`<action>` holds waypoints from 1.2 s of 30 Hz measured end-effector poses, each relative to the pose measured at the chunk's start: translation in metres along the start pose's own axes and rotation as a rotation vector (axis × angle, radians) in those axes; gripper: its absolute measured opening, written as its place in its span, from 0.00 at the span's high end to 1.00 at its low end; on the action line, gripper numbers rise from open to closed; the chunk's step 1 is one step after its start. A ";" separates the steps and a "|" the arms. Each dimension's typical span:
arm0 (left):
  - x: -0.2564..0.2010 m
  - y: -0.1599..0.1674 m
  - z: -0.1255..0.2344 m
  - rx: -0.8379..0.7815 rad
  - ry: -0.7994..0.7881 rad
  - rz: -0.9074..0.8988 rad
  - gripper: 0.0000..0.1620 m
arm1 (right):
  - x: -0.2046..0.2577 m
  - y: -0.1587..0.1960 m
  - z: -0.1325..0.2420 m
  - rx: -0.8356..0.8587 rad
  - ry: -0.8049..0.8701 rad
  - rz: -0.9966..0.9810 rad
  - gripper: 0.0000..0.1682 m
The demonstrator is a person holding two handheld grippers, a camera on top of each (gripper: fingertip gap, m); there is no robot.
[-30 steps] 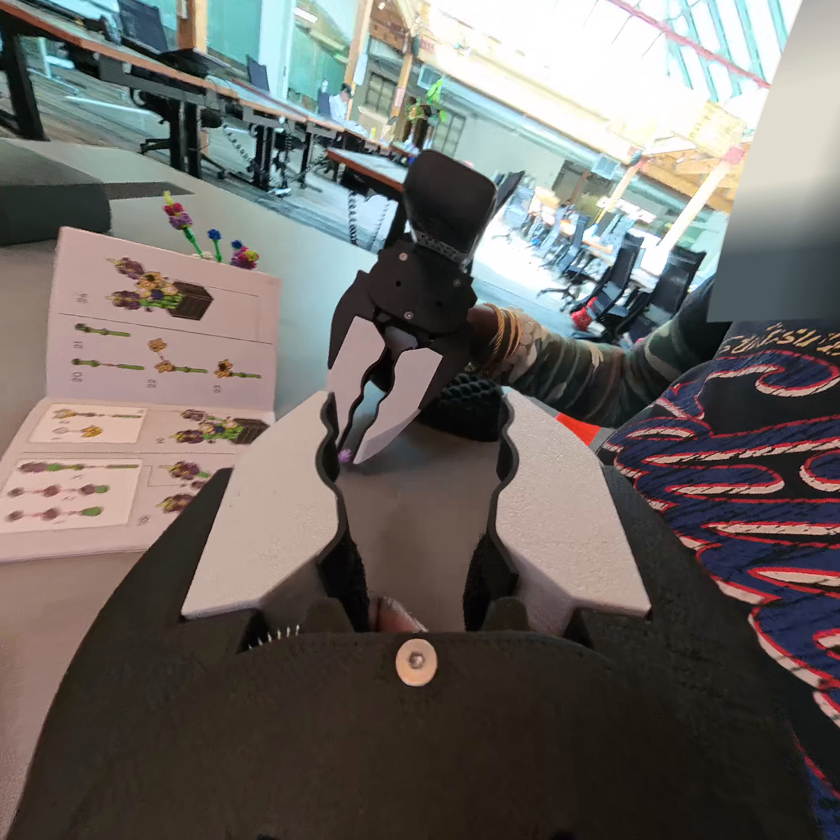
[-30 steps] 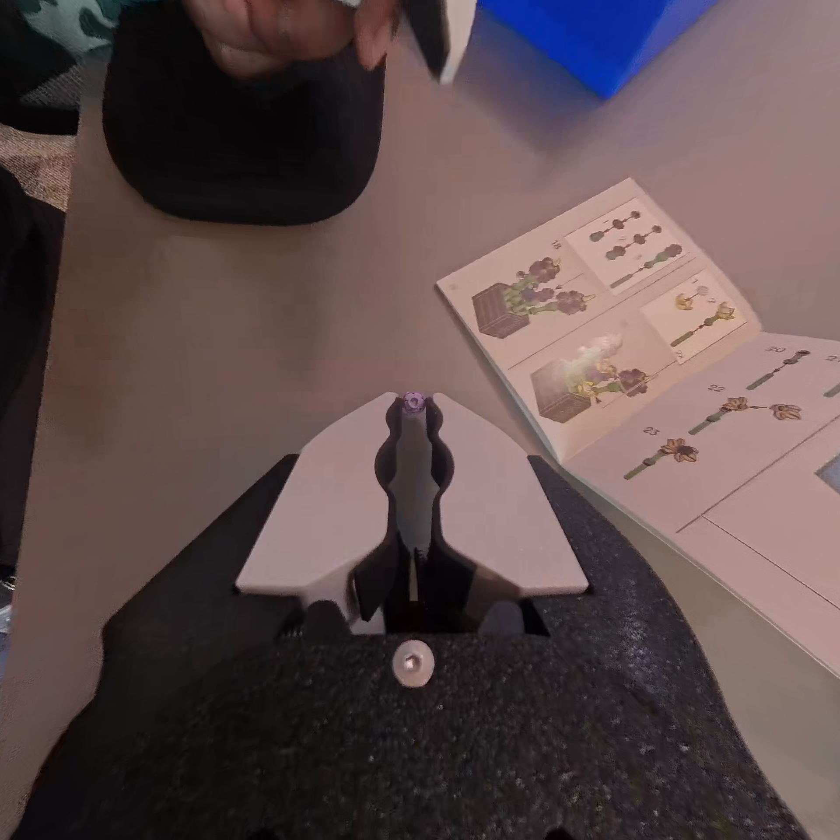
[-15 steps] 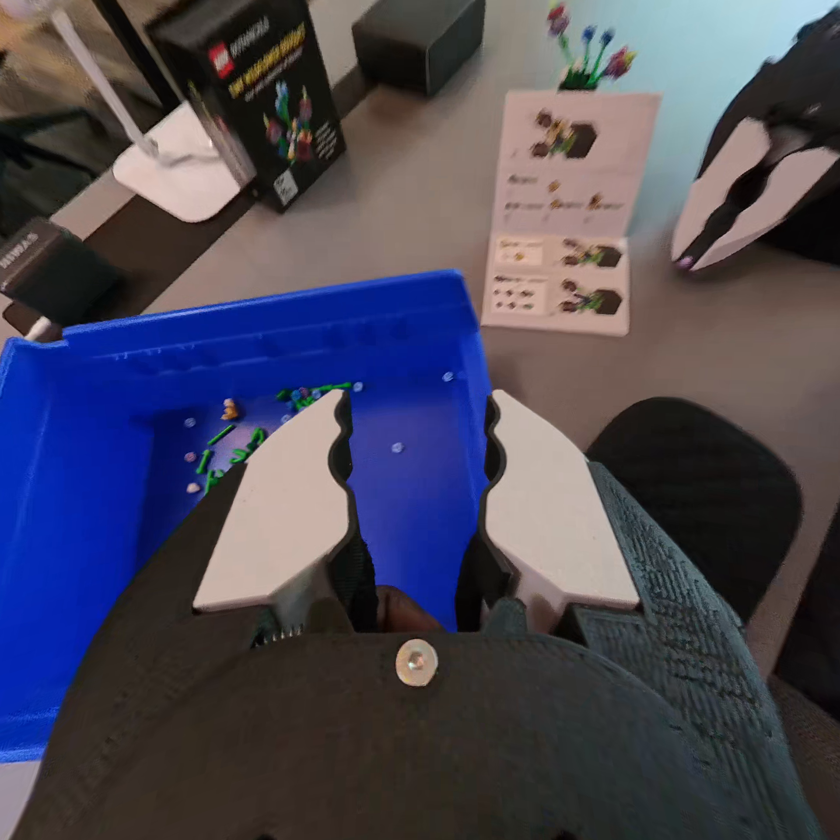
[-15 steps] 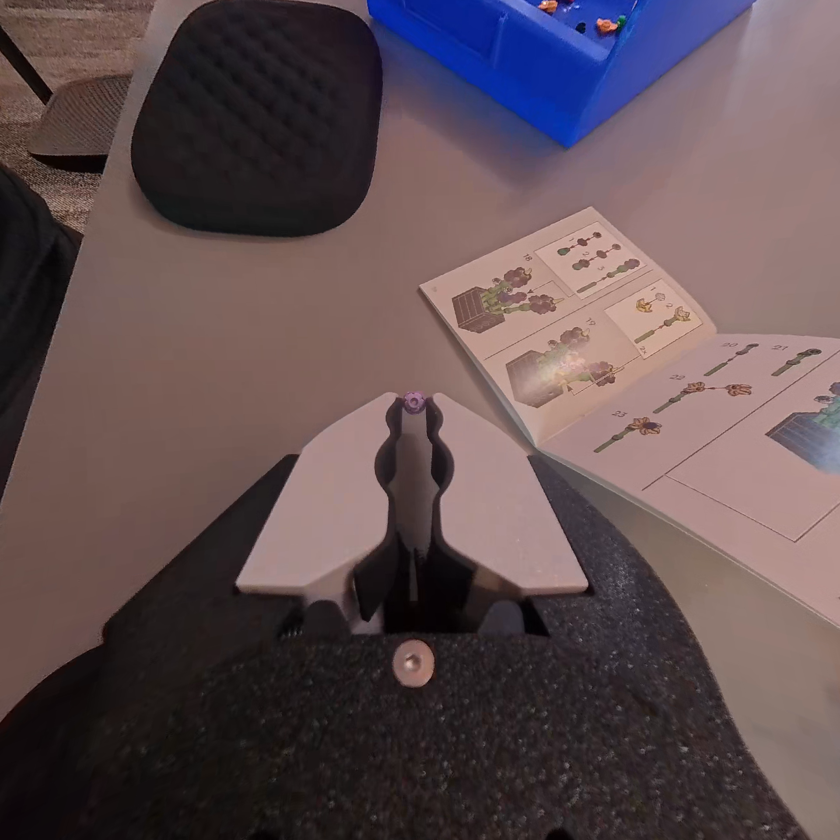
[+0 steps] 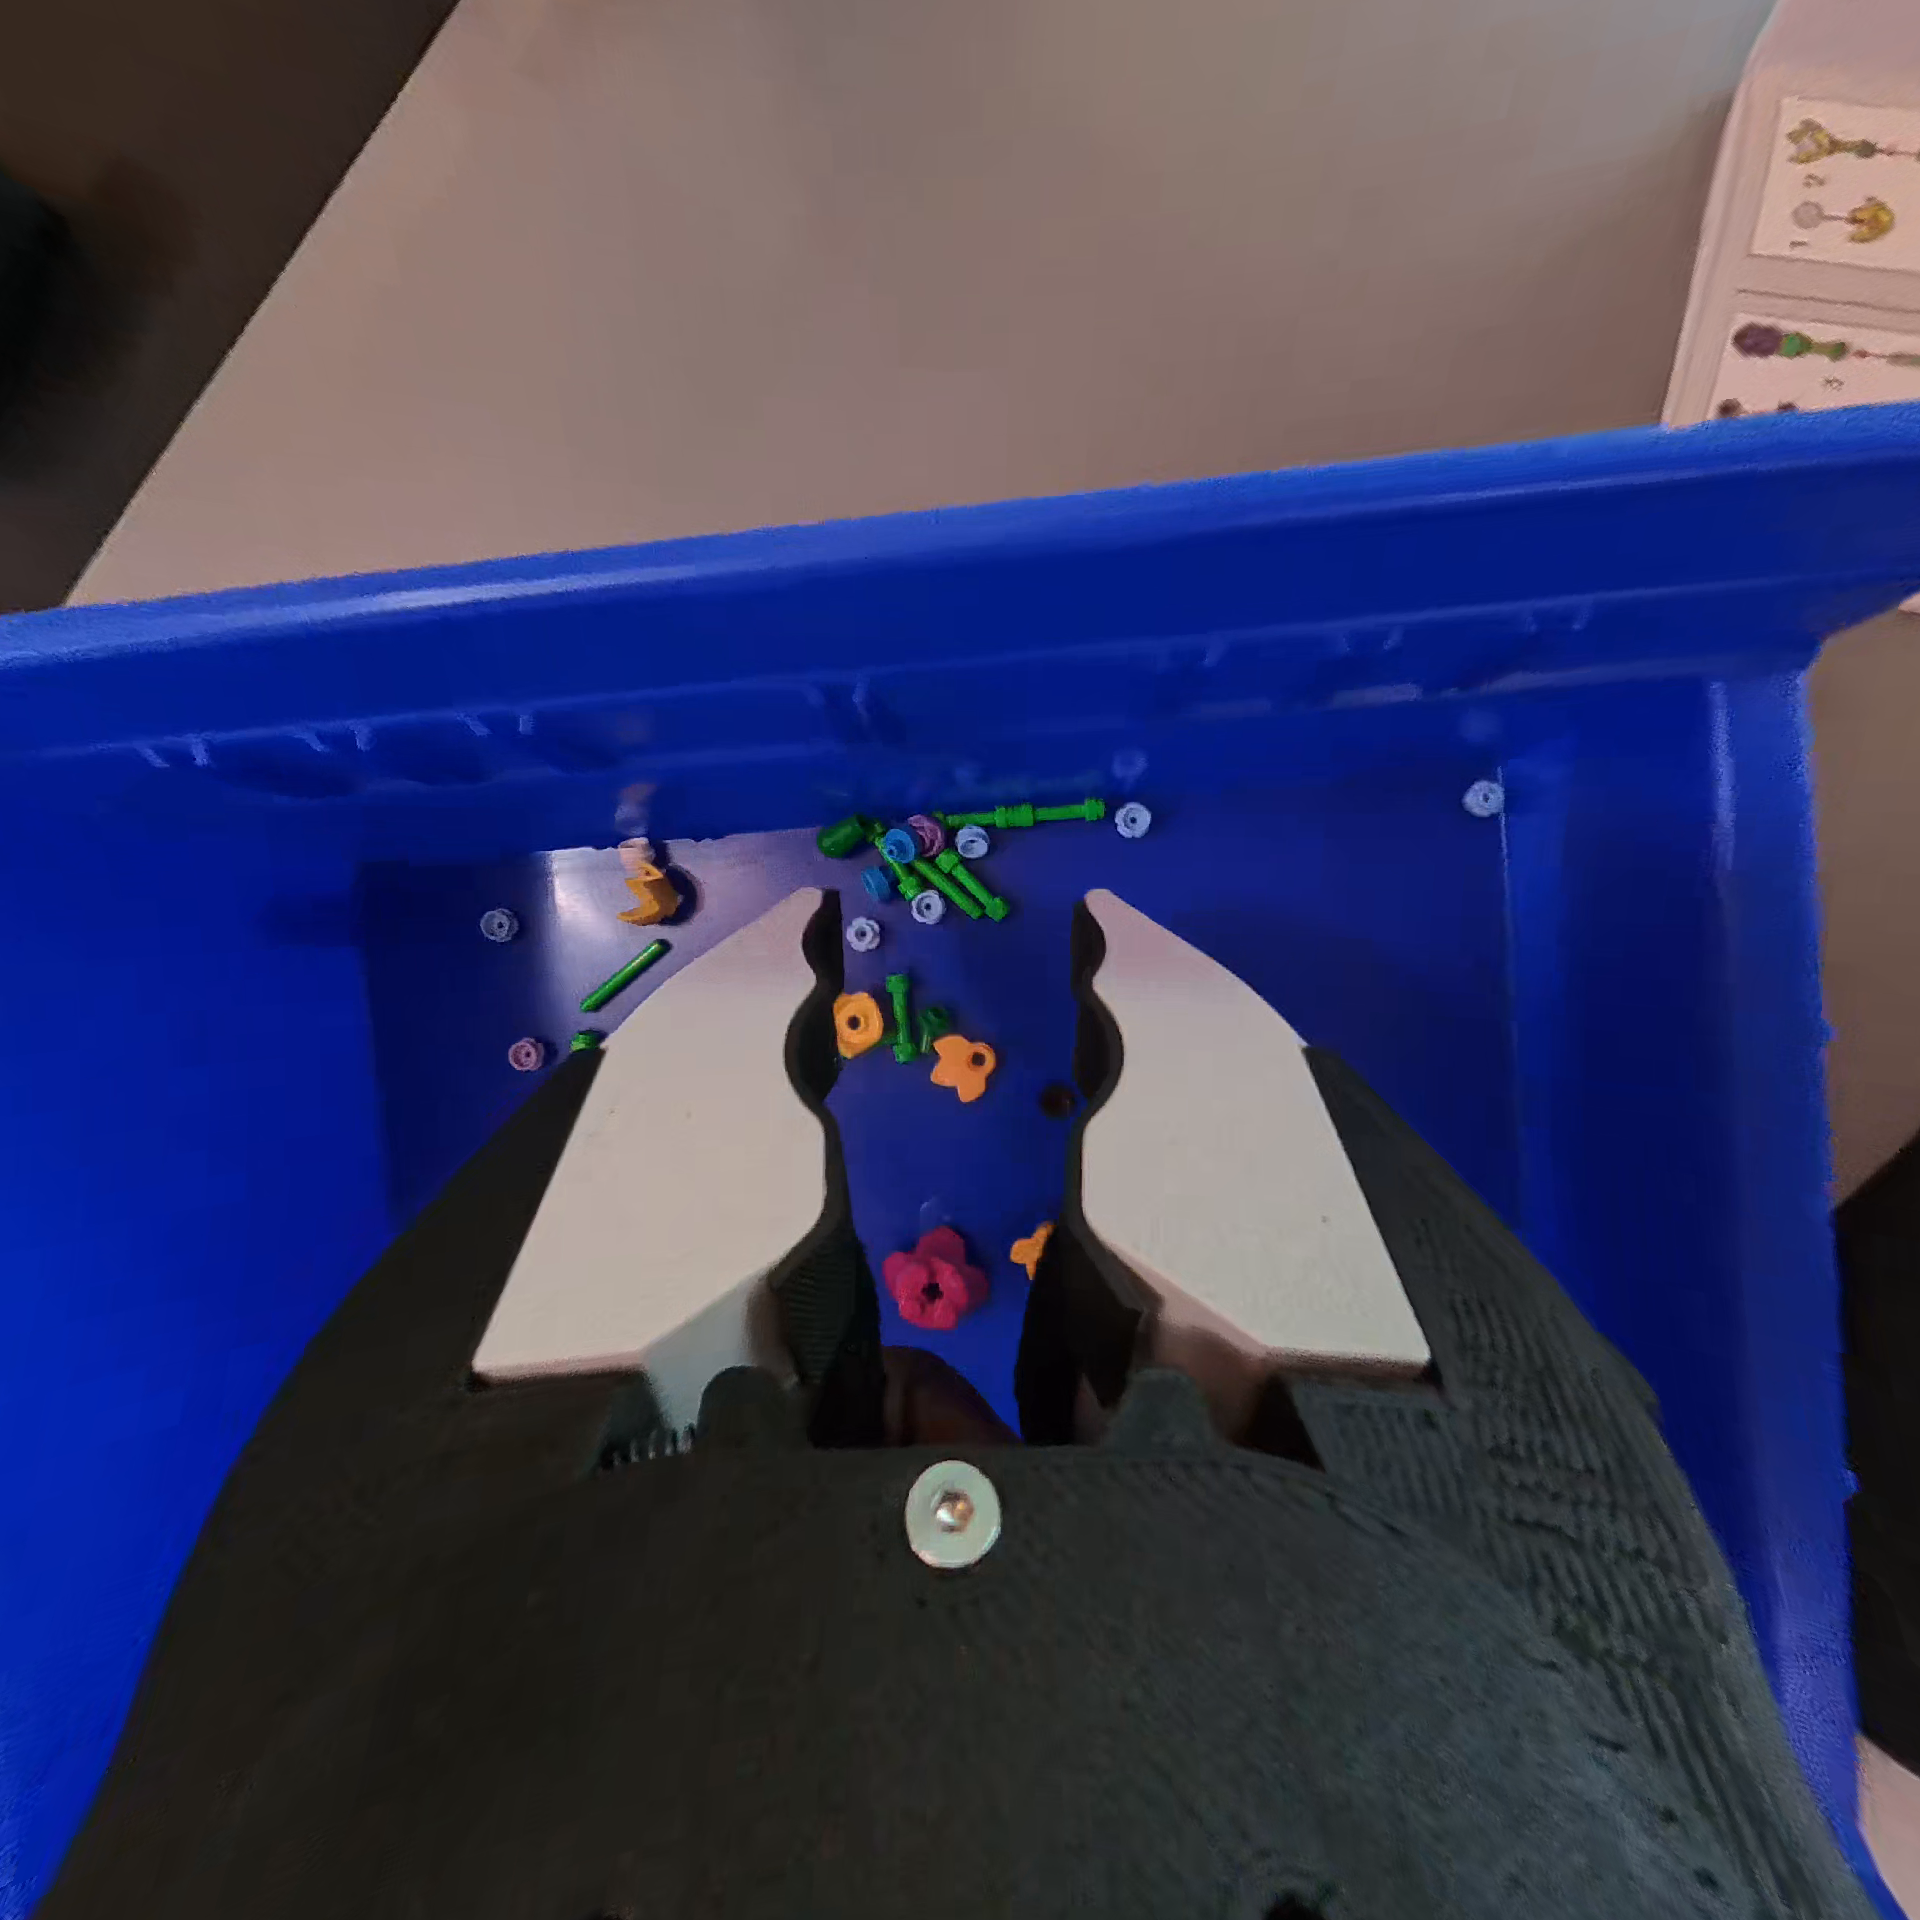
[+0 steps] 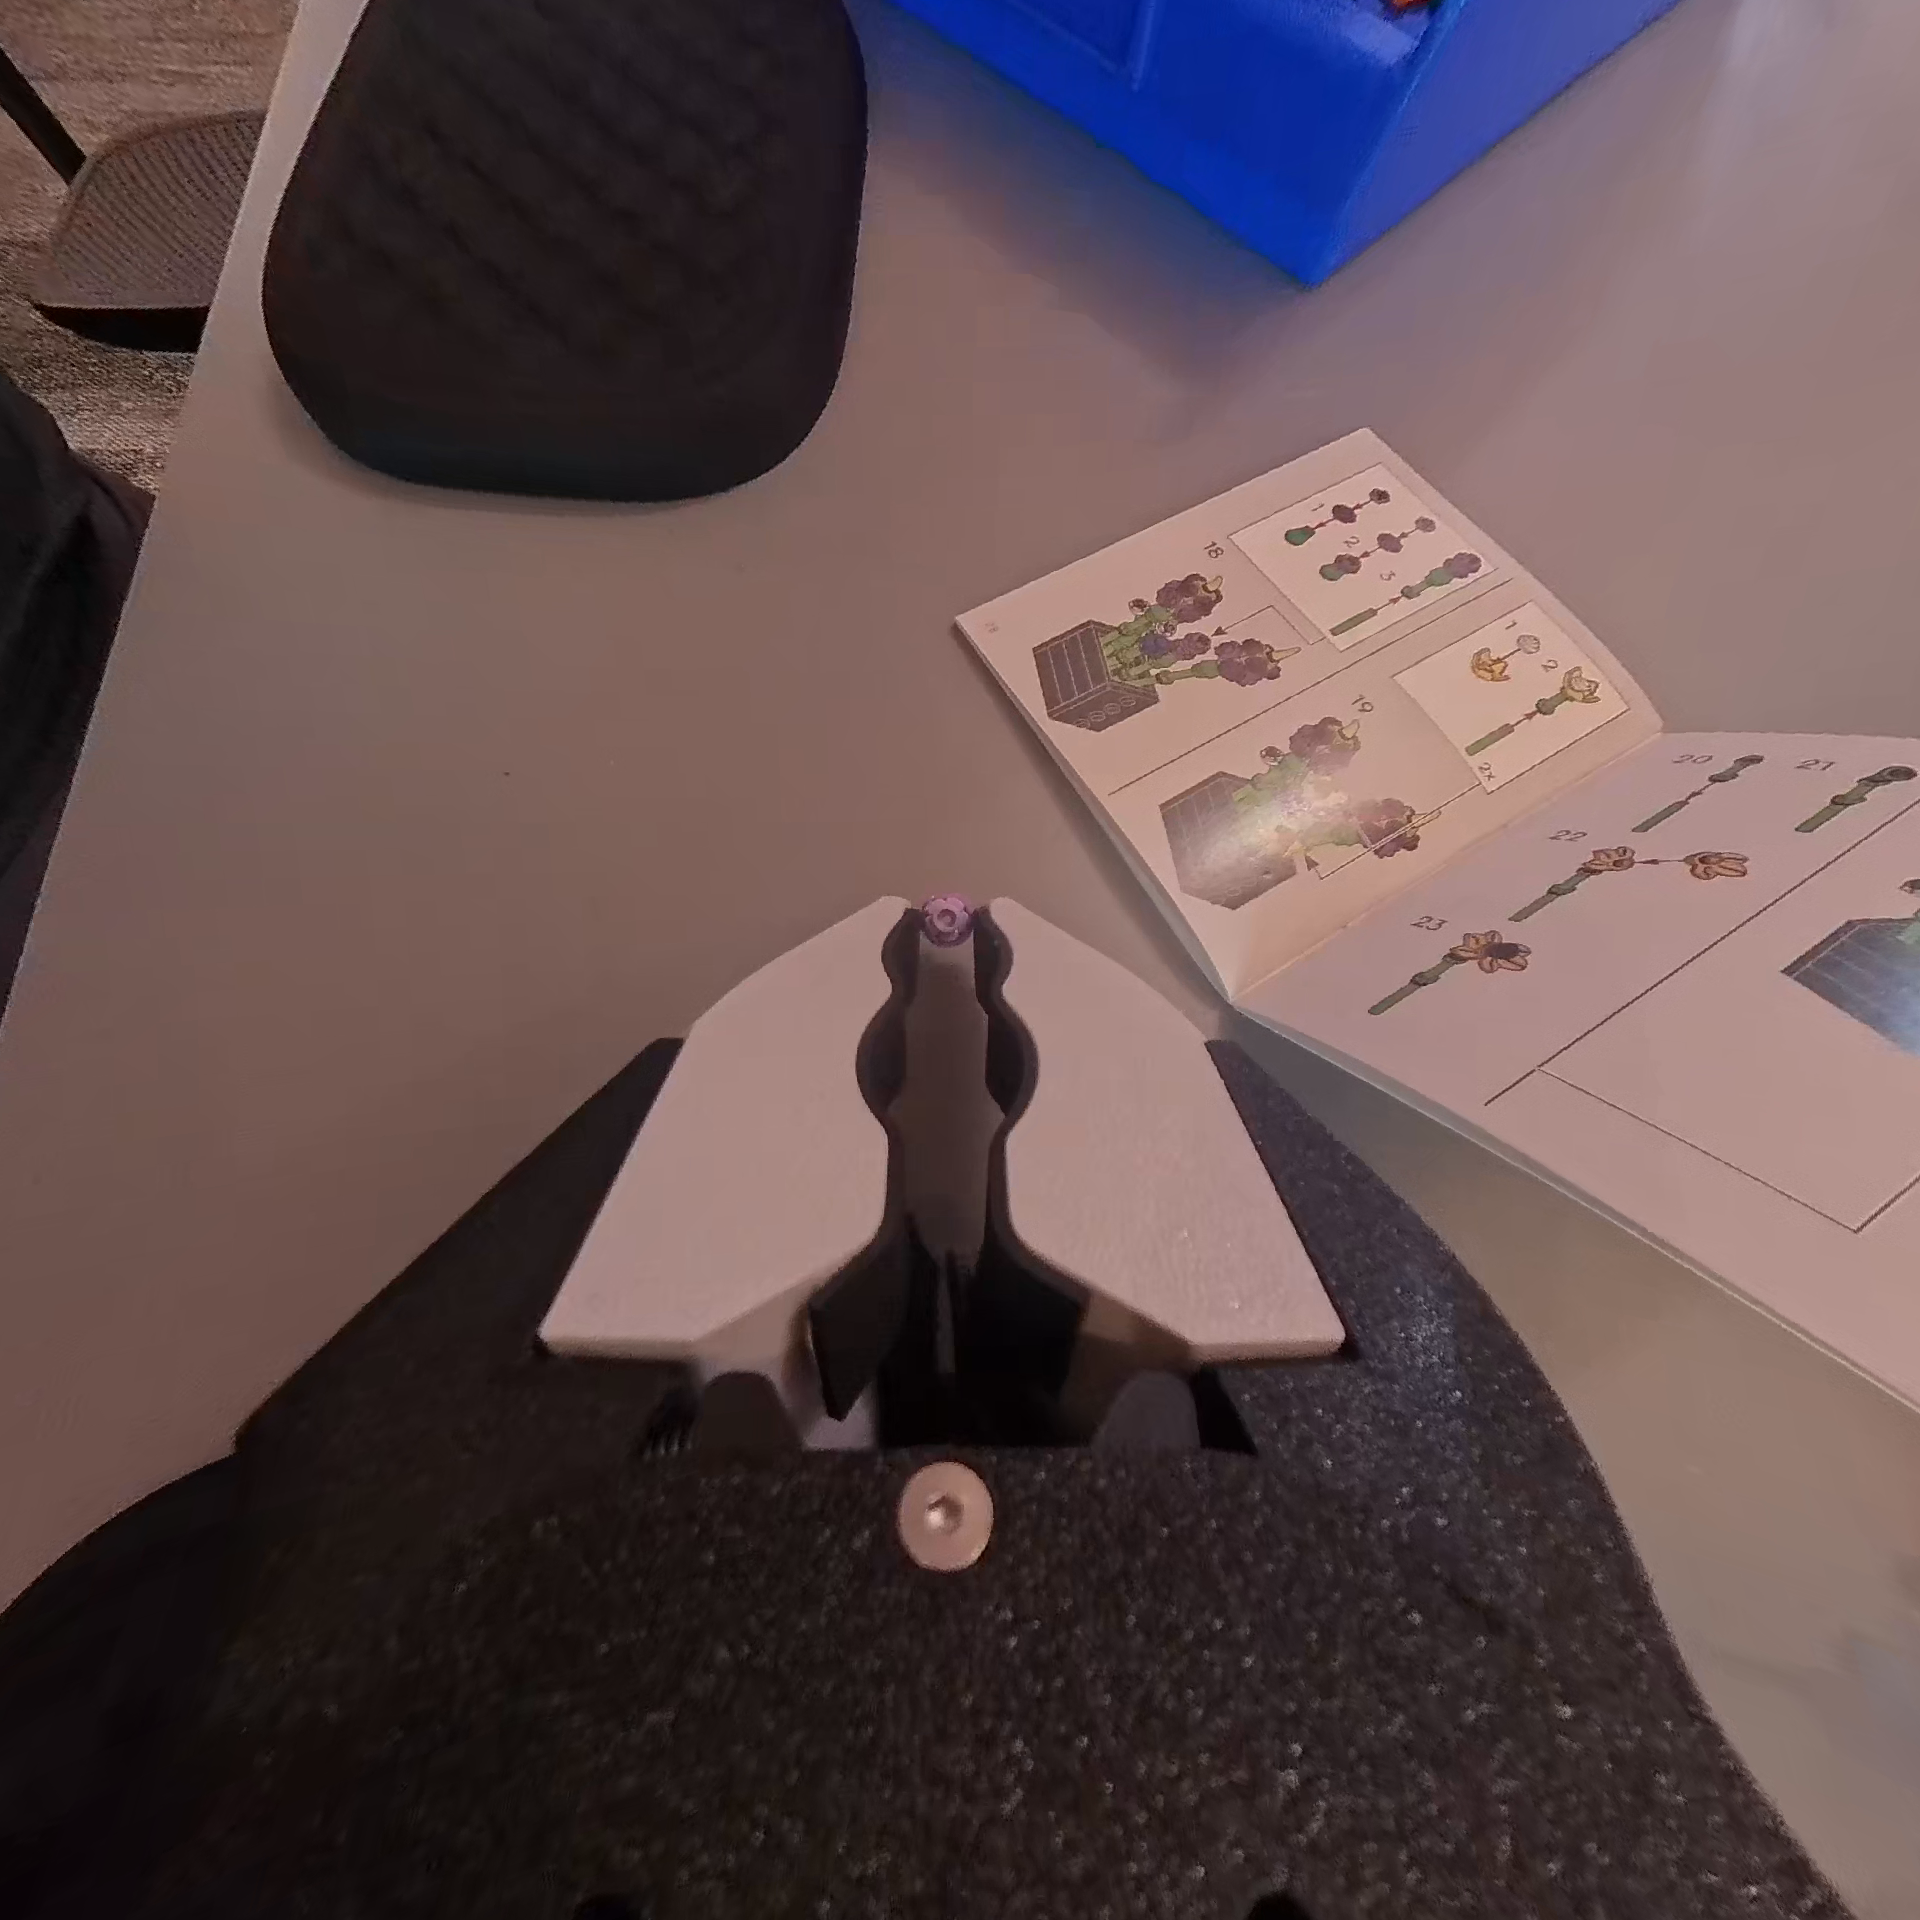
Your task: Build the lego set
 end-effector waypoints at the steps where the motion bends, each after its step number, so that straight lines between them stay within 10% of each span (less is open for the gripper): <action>1: 0.002 0.003 -0.004 -0.010 0.003 0.018 0.74 | 0.000 0.000 0.000 0.001 0.000 -0.001 0.94; 26: -0.005 0.028 -0.020 0.098 0.021 -0.129 0.75 | -0.001 0.001 -0.001 0.007 -0.010 -0.014 0.94; 36: 0.041 0.017 0.016 -0.210 -0.199 0.275 0.78 | -0.002 0.002 -0.001 0.009 -0.004 -0.021 0.94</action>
Point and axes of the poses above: each gripper's, where its closed fingertips meet, z back along the fingers, y out of its underside, x = y × z across the jaws, the point moved 5 cm from there along z, back along the fingers, and after that the axes turned 13 degrees about -z, right-handed, at the moved point
